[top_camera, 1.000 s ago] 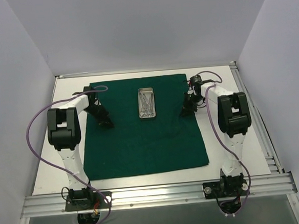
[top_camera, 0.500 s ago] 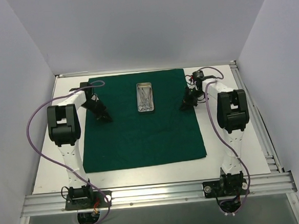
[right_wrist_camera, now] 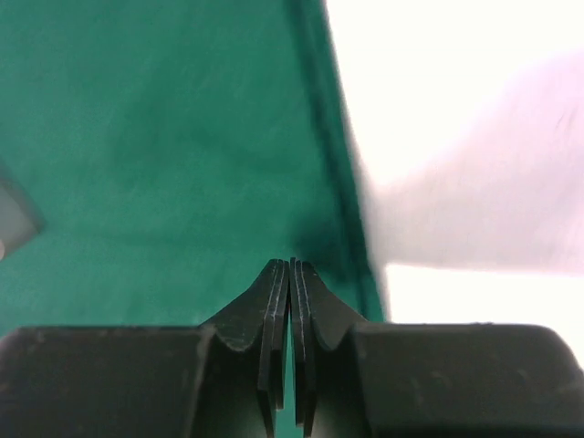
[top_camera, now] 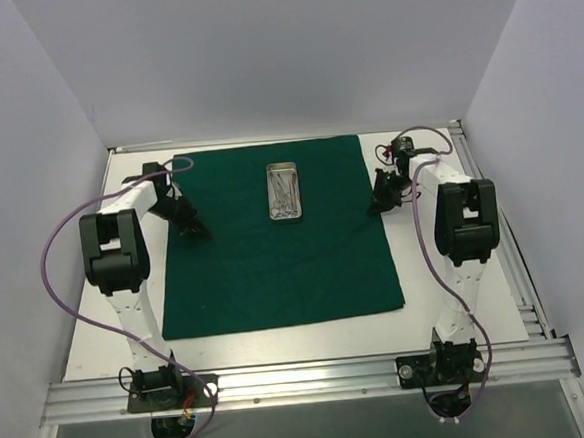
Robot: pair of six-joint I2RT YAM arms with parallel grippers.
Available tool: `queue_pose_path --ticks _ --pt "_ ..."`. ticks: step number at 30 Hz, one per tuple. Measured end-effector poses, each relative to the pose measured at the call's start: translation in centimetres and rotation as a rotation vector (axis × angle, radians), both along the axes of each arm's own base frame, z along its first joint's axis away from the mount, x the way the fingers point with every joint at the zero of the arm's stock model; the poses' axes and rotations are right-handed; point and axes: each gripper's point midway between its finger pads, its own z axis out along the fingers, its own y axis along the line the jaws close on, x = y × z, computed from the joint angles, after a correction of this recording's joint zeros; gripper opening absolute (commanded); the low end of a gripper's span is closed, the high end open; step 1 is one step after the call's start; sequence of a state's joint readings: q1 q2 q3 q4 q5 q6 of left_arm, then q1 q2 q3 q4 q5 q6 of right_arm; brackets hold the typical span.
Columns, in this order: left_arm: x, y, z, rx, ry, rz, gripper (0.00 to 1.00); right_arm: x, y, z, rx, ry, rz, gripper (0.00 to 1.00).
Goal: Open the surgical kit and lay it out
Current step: Smooth out the surgical kit at the center of the board.
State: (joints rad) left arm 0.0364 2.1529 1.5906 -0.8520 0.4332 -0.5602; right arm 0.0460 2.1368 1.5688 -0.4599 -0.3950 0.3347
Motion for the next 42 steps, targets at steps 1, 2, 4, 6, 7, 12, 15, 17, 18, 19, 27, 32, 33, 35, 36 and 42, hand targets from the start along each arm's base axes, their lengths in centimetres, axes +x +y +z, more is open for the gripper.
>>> queue_pose_path --ticks 1,2,4,6,7,12,15,17,18,19,27,32,33,35,36,42 --pt "-0.2 0.0 0.7 -0.002 -0.016 -0.001 0.11 -0.6 0.1 0.4 0.009 -0.005 0.006 0.05" --pt "-0.5 -0.1 1.4 -0.007 -0.035 -0.001 0.11 -1.2 0.5 1.1 0.031 -0.017 0.015 0.05" --pt "-1.2 -0.5 3.6 -0.030 -0.081 -0.003 0.11 -3.0 1.5 2.5 0.099 -0.031 0.037 0.02" --pt "-1.8 -1.0 5.4 -0.052 -0.127 -0.006 0.10 -4.3 3.1 4.1 0.181 -0.054 0.072 0.00" --pt "-2.1 -1.2 6.3 -0.065 -0.149 -0.006 0.09 -4.8 4.0 4.6 0.222 -0.061 0.095 0.00" --pt "-4.1 -1.9 6.3 -0.104 -0.144 0.001 0.02 -8.2 9.2 4.1 0.373 -0.040 0.222 0.00" --pt "-5.4 -1.9 3.9 -0.106 -0.067 0.012 0.02 -10.8 11.0 2.9 0.437 0.030 0.257 0.00" --pt "-6.2 -1.9 2.4 -0.107 -0.020 0.016 0.02 -11.8 10.9 1.6 0.453 0.072 0.249 0.00" --pt "-6.7 -2.0 1.7 -0.107 0.003 0.018 0.02 -12.2 10.7 1.1 0.456 0.088 0.243 0.00" --pt "-7.0 -1.9 1.1 -0.105 0.025 0.019 0.02 -12.6 10.5 0.6 0.456 0.103 0.236 0.00" --pt "-8.0 -1.3 -1.3 -0.104 0.095 0.042 0.02 -14.6 8.9 -0.8 0.454 0.186 0.162 0.00" --pt "-8.2 -0.9 -1.4 -0.127 0.101 0.060 0.02 -15.2 5.0 -0.8 0.349 0.214 0.044 0.00" --pt "-8.2 -0.8 -1.3 -0.128 0.102 0.062 0.02 -15.2 4.0 -0.8 0.318 0.216 0.017 0.00" --pt "-8.2 -0.6 -1.4 -0.128 0.102 0.063 0.02 -15.1 2.0 -0.8 0.255 0.224 -0.033 0.00" --pt "-8.2 -0.5 -1.3 -0.128 0.103 0.064 0.02 -15.1 1.0 -0.7 0.225 0.229 -0.055 0.00" --pt "-8.6 0.5 -0.7 -0.074 0.088 0.056 0.05 -13.7 0.3 2.5 0.178 0.180 -0.054 0.00"
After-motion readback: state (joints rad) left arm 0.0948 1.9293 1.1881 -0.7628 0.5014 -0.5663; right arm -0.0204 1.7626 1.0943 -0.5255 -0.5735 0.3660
